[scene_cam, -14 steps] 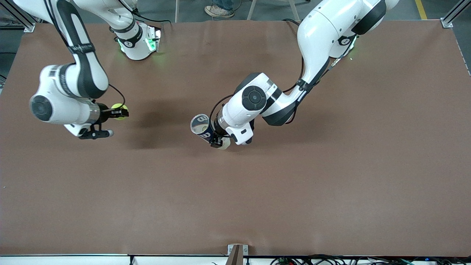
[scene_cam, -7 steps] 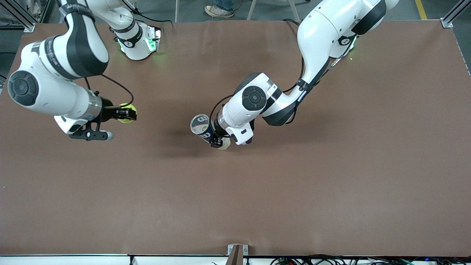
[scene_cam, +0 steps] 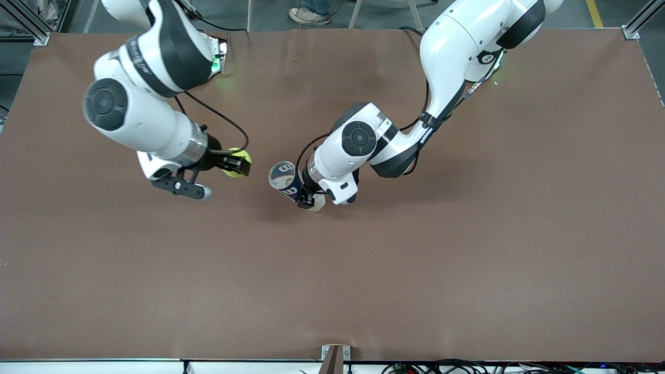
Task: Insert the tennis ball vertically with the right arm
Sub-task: 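Push the second ball into the can opening with the right gripper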
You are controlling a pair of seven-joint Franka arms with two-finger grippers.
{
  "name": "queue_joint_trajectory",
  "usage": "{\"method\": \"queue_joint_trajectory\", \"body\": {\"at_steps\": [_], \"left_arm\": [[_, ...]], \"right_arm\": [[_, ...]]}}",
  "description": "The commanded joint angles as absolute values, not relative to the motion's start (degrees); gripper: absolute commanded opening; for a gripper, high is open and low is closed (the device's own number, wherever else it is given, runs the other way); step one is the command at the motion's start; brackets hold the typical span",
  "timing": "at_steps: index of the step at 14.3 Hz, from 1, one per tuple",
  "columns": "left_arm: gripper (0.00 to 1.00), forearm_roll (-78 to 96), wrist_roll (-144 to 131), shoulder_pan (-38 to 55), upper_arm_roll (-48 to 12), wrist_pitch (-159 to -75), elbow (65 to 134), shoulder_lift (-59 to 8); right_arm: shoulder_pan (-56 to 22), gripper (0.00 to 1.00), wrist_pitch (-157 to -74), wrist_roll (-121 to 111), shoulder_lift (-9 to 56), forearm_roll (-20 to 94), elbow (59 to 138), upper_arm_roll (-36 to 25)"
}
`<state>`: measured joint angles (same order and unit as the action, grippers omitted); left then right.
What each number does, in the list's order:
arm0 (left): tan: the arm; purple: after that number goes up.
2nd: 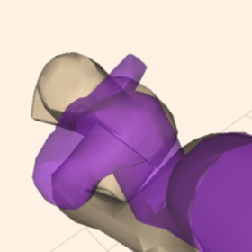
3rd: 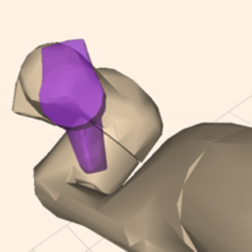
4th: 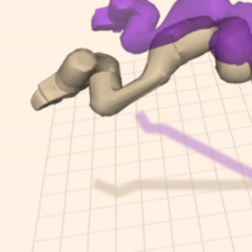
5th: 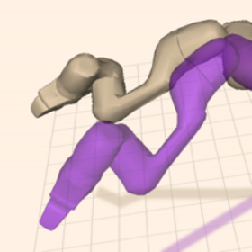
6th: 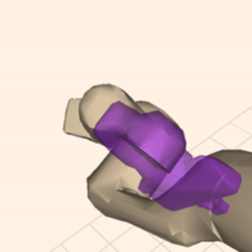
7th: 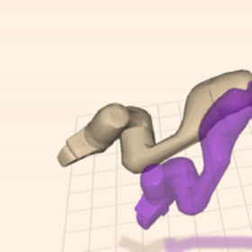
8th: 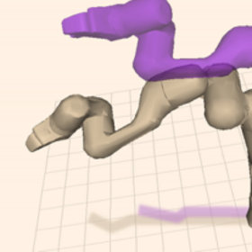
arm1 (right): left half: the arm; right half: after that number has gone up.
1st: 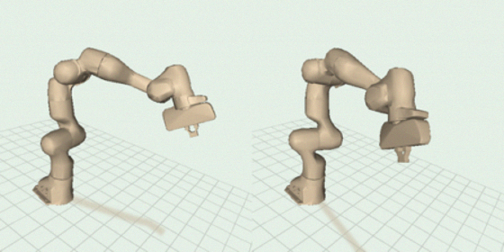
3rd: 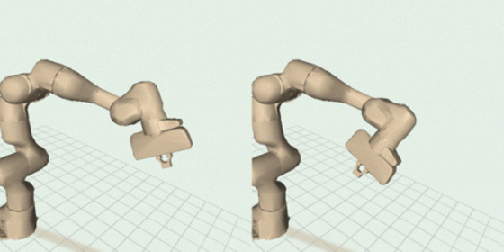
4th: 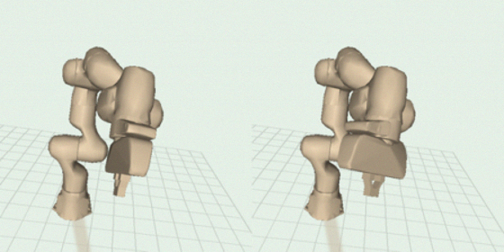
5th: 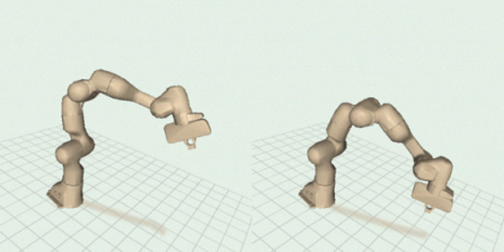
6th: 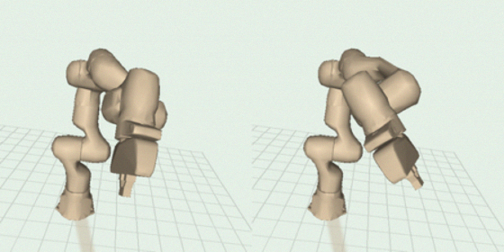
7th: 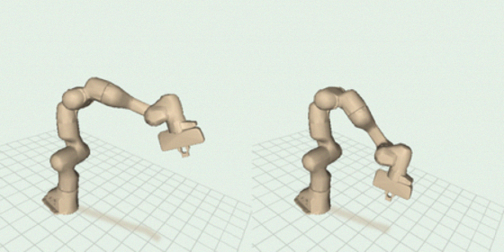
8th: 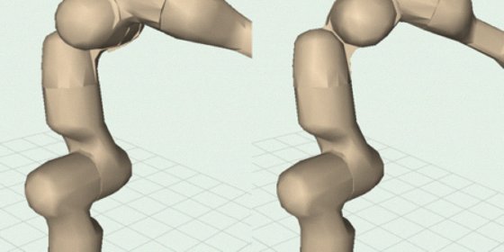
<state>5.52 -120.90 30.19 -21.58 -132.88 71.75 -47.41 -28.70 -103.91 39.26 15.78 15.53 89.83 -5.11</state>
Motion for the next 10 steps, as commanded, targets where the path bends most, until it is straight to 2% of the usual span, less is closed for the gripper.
{"method": "queue_joint_trajectory", "body": {"at_steps": [1, 5, 10], "left_arm": [[0.74, 6.9, -120.1, 30.3, -21.5, -132.3, 71.1, -47.3], [0.74, 6.9, -120.1, 30.2, -21.5, -132.3, 71.1, -47.3], [0.74, 6.9, -120.1, 30.2, -21.5, -132.2, 71.1, -47.3]], "right_arm": [[-31.2, 0.38, -106.6, 42.5, 18.7, 16.7, 87.5, -5.7], [-33.7, 0.38, -110.1, 46.7, 20.7, 16.7, 87.4, -5.7], [-34.7, 0.41, -110.4, 47.3, 21.4, 16.6, 87.4, -5.7]]}}
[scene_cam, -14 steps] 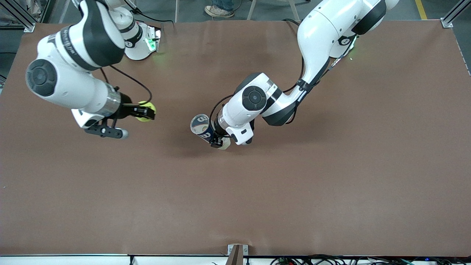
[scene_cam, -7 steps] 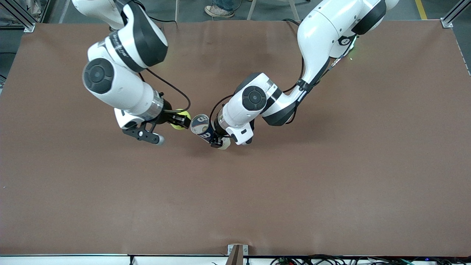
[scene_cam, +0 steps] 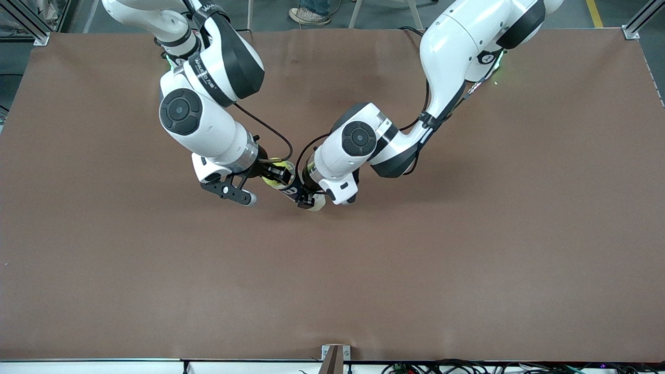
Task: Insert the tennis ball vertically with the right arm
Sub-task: 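Push the second ball into the can opening with the right gripper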
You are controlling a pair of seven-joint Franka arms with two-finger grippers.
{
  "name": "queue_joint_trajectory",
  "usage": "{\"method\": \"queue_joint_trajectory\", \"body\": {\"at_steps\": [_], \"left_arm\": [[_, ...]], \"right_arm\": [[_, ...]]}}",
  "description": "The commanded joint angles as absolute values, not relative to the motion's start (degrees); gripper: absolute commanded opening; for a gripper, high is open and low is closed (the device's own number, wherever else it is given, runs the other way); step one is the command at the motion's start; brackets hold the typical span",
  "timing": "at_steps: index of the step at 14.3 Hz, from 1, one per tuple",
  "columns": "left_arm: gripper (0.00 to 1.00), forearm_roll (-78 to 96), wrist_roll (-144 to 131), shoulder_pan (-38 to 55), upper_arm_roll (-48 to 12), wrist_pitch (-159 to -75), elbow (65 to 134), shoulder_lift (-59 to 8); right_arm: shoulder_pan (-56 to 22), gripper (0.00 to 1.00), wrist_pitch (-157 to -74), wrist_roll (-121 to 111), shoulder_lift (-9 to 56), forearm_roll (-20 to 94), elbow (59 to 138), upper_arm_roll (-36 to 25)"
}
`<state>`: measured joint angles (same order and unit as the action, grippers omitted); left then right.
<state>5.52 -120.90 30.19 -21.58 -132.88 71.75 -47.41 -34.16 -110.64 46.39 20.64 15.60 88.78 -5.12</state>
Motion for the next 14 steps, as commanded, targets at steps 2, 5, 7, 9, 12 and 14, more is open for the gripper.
{"method": "queue_joint_trajectory", "body": {"at_steps": [2, 5, 7, 9, 12, 14], "left_arm": [[0.74, 6.9, -120.1, 30.2, -21.5, -132.2, 71.1, -47.3], [0.74, 6.9, -120.1, 30.1, -21.5, -132.3, 71.1, -47.3], [0.74, 6.9, -120.1, 30.1, -21.5, -132.3, 71.1, -47.3], [0.74, 6.9, -120.1, 30.1, -21.5, -132.3, 71.1, -47.3], [0.74, 6.9, -120.1, 30.1, -21.5, -132.3, 71.1, -47.3], [0.74, 7.0, -120.3, 30.0, -21.7, -132.4, 71.0, -47.3]], "right_arm": [[-34.6, 0.64, -110.3, 47.3, 21.4, 16.6, 87.4, -5.7], [-34.5, 1.00, -110.0, 47.0, 21.2, 16.4, 86.4, -5.8], [-33.9, 1.00, -108.1, 46.6, 20.6, 16.3, 85.3, -6.1], [-33.8, 1.00, -104.3, 46.3, 19.3, 16.0, 83.9, -6.4], [-32.6, 1.00, -98.6, 45.0, 14.7, 15.9, 83.8, -8.5], [-30.3, 1.00, -93.9, 40.1, 11.0, 15.7, 84.3, -9.9]]}}
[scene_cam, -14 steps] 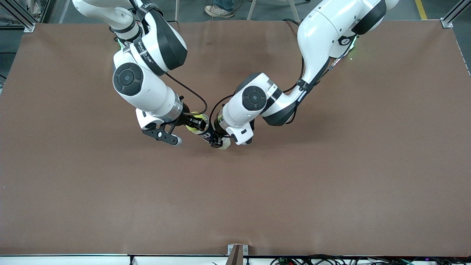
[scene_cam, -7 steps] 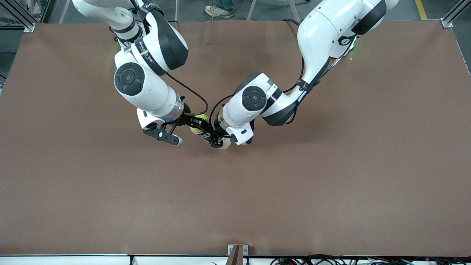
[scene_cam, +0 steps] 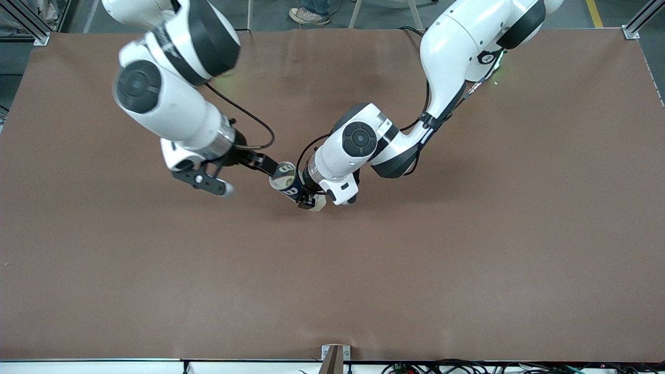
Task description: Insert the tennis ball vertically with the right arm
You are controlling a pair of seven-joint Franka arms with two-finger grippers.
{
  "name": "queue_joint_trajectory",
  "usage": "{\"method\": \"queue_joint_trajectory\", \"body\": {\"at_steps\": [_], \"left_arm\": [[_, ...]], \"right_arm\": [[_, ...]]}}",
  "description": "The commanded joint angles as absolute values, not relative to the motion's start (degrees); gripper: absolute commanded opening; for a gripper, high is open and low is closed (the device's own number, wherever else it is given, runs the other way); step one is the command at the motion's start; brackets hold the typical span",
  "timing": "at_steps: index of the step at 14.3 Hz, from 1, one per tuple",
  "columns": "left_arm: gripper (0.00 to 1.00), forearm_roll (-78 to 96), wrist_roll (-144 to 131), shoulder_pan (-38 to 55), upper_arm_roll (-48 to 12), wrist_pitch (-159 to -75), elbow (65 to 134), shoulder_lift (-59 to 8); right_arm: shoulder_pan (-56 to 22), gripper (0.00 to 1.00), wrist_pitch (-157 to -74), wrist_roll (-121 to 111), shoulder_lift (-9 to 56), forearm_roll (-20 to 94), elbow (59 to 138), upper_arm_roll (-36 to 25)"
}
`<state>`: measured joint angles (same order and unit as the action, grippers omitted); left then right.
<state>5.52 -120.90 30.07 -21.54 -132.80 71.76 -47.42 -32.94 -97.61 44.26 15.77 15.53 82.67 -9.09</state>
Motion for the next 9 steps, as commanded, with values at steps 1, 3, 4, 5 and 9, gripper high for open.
{"method": "queue_joint_trajectory", "body": {"at_steps": [1, 3, 4, 5, 9], "left_arm": [[0.74, 8.5, -120.2, 30.1, -21.6, -132.6, 71.1, -47.2], [0.74, 10.2, -120.0, 30.4, -21.7, -132.9, 71.1, -47.2], [0.74, 11.2, -119.8, 30.4, -22.2, -133.7, 71.0, -47.3], [0.74, 12.1, -119.6, 30.1, -23.8, -136.2, 71.1, -47.4], [0.74, 19.1, -118.0, 30.6, -25.7, -144.0, 71.5, -48.1]], "right_arm": [[-28.8, 1.00, -92.4, 38.4, 9.1, 15.5, 84.9, -10.0], [-25.0, 1.00, -89.0, 33.5, 5.6, 14.4, 86.1, -10.0], [-23.3, 1.00, -88.0, 30.7, 3.8, 13.7, 87.7, -10.0], [-21.6, 1.00, -87.9, 28.3, 1.7, 12.8, 89.9, -10.0], [-14.5, 1.00, -88.0, 16.6, -3.9, 7.1, 96.0, -10.0]]}}
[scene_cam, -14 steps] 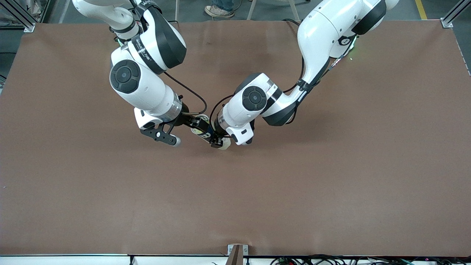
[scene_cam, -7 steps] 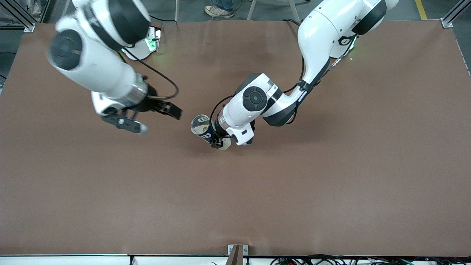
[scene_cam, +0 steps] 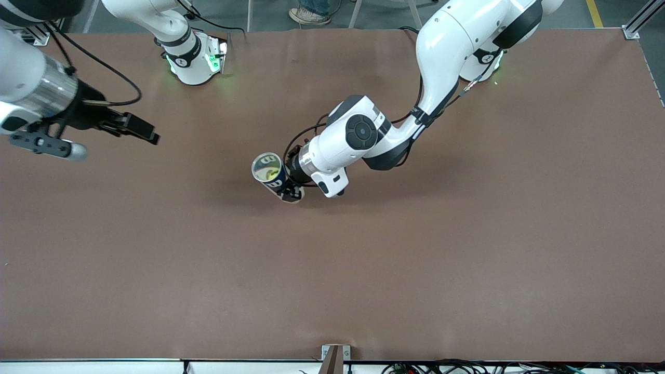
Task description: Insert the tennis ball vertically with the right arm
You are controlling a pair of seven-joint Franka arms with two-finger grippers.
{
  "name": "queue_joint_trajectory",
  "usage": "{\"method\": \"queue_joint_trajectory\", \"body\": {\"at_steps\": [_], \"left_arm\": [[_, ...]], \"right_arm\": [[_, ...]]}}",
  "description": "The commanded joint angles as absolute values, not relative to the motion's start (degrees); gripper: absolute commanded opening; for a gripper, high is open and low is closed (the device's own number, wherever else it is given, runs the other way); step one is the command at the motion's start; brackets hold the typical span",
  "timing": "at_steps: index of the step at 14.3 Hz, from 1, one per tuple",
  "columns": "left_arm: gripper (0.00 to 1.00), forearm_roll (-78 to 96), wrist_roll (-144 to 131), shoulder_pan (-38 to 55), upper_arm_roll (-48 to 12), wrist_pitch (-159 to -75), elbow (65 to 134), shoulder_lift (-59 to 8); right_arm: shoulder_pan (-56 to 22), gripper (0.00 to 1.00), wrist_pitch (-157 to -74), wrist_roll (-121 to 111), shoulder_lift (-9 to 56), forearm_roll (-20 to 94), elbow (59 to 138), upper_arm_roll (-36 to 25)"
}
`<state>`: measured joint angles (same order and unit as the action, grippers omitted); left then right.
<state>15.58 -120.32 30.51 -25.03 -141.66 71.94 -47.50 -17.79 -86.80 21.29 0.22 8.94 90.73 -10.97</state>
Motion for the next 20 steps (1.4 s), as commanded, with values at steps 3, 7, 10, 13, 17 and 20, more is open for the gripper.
{"method": "queue_joint_trajectory", "body": {"at_steps": [3, 7, 10, 13, 17, 20], "left_arm": [[0.74, 20.8, -116.7, 31.7, -25.8, -146.8, 72.2, -48.1], [0.74, 24.2, -112.7, 31.7, -25.7, -150.6, 75.8, -48.7], [0.74, 25.1, -109.9, 31.6, -25.7, -155.2, 80.9, -49.2], [0.74, 26.3, -108.7, 31.4, -25.8, -157.2, 83.0, -49.3], [0.74, 29.3, -105.8, 31.6, -25.7, -157.2, 83.0, -49.9], [0.74, 30.1, -104.8, 31.6, -25.7, -157.2, 83.0, -50.7]], "right_arm": [[-9.2, 1.00, -88.0, 7.6, -4.6, 5.2, 96.2, -10.0], [-4.8, 1.00, -90.3, 1.4, -4.2, 4.4, 95.4, -10.0], [-5.2, 1.00, -92.1, 1.4, -3.6, -1.4, 91.4, -9.8], [-5.3, 1.00, -94.5, 1.4, -2.9, -1.9, 89.9, -9.8], [-5.1, 1.00, -99.3, 1.5, -1.7, -2.1, 89.7, -9.8], [-5.4, 1.00, -99.2, 2.3, -0.5, -1.4, 87.4, -9.8]]}}
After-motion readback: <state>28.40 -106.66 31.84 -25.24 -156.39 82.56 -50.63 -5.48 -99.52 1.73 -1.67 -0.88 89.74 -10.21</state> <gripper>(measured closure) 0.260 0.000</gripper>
